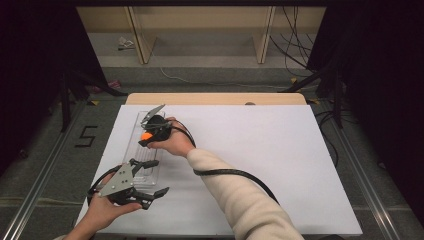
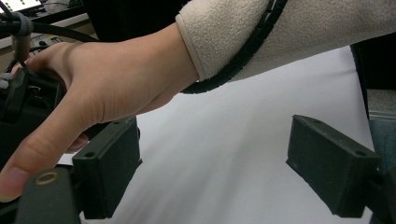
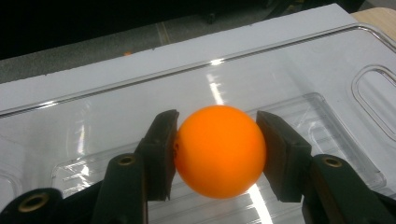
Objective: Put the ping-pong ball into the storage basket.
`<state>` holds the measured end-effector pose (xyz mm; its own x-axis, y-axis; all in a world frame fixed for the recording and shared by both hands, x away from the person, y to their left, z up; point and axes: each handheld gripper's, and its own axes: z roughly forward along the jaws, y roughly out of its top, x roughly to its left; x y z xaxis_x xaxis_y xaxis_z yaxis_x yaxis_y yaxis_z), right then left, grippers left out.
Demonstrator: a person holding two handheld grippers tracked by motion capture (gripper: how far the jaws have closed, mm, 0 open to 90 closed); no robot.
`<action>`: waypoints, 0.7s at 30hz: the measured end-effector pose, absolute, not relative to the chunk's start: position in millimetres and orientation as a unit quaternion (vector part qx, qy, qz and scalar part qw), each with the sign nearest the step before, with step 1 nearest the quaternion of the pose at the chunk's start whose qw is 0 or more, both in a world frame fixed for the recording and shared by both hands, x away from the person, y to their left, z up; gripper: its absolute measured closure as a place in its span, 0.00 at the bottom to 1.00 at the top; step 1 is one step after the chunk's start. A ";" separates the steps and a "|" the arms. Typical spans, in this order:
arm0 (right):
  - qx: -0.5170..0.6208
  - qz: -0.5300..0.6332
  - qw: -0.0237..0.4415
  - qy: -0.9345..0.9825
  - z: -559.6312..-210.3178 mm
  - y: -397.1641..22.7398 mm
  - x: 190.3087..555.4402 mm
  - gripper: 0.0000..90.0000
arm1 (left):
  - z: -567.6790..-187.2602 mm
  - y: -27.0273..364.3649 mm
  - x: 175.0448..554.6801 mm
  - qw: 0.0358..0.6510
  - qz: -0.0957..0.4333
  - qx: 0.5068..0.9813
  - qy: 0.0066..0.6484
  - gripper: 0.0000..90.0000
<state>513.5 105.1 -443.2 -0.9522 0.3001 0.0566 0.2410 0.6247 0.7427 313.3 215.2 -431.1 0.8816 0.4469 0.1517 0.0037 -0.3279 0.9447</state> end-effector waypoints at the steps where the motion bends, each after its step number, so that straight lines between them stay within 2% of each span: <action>1: 0.150 0.407 0.036 0.900 -443.1 105.2 513.4 0.57 | -431.1 215.2 313.3 0.562 0.197 0.791 0.143 0.19; 14: 0.148 0.409 0.038 0.900 -442.1 105.5 513.0 0.56 | -431.2 215.2 313.4 0.562 0.197 0.791 0.142 0.19; 18: 0.148 0.412 0.040 0.898 -439.5 105.9 511.8 0.53 | -431.2 215.2 313.3 0.562 0.196 0.791 0.142 0.19; 21: 0.146 0.415 0.044 0.897 -437.2 106.1 511.0 0.47 | -431.2 215.1 313.4 0.562 0.197 0.791 0.141 0.19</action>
